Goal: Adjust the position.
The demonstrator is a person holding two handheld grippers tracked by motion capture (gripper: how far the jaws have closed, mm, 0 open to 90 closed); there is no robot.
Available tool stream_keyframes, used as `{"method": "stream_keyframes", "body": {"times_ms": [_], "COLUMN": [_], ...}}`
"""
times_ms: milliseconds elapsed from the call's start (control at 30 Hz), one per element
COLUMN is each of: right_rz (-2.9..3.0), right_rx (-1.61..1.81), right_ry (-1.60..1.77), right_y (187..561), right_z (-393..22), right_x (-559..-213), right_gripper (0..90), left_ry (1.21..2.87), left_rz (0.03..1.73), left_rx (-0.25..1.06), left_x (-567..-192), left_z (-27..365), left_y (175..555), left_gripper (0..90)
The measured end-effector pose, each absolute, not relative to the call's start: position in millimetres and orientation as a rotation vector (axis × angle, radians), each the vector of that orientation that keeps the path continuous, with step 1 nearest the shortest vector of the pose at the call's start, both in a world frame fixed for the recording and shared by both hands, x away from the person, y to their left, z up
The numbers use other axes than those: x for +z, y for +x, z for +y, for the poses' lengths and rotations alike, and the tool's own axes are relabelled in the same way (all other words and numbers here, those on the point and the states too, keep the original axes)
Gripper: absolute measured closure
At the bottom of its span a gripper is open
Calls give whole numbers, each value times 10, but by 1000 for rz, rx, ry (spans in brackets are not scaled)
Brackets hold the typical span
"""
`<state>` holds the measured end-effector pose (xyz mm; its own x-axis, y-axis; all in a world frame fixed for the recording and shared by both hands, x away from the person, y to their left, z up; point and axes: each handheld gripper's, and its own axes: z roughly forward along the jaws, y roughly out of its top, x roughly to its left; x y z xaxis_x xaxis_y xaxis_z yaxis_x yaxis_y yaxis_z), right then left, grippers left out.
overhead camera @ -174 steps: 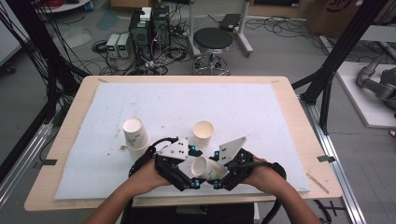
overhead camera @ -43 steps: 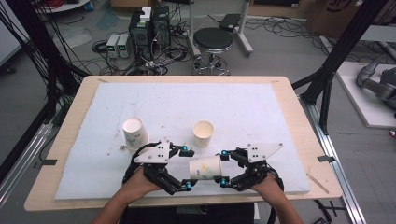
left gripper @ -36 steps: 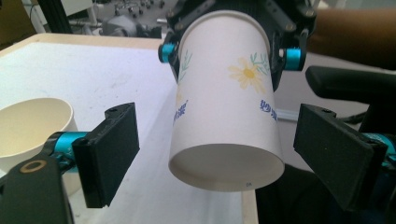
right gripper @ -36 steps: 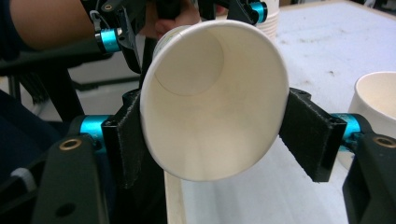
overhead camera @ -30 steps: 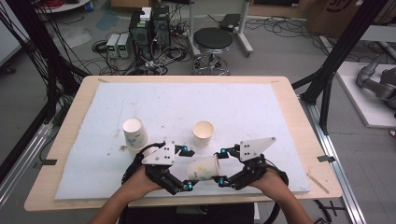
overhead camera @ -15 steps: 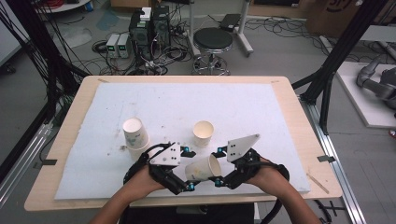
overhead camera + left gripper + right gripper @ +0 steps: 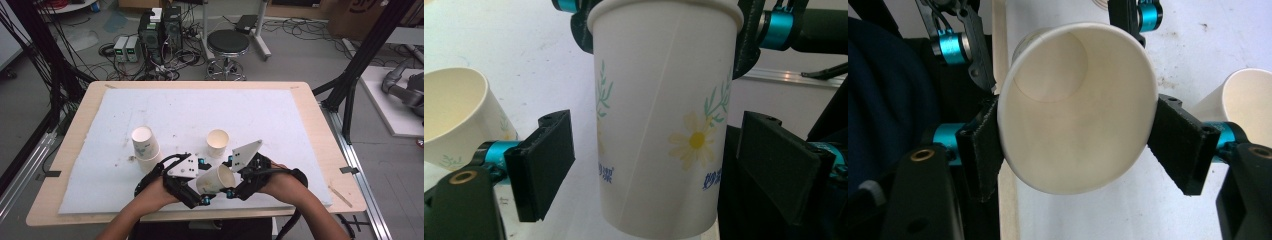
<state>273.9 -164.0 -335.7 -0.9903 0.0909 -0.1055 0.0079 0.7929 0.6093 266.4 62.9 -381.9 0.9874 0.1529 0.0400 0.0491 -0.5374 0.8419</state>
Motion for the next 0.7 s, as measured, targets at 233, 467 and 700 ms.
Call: {"method": "stream_keyframes", "body": {"times_ms": [233,467,700], "right_rz": [2878,2911,2923], "right_rx": [867,781,746], "right_ry": [56,35,24], "right_y": [2748,2746,2741], "right_z": [-1555,-1479,-1443], "right_x": [-3331,-3307,-3307], "right_gripper": [283,283,283], "left_ry": [2166,2194,2209], "left_rz": [137,143,149], "left_rx": [130,116,102], "left_x": [-3825,-3829,-3847], "left_z": [591,549,524], "left_y": [2672,2677,2688], "left_gripper": [158,195,223]}}
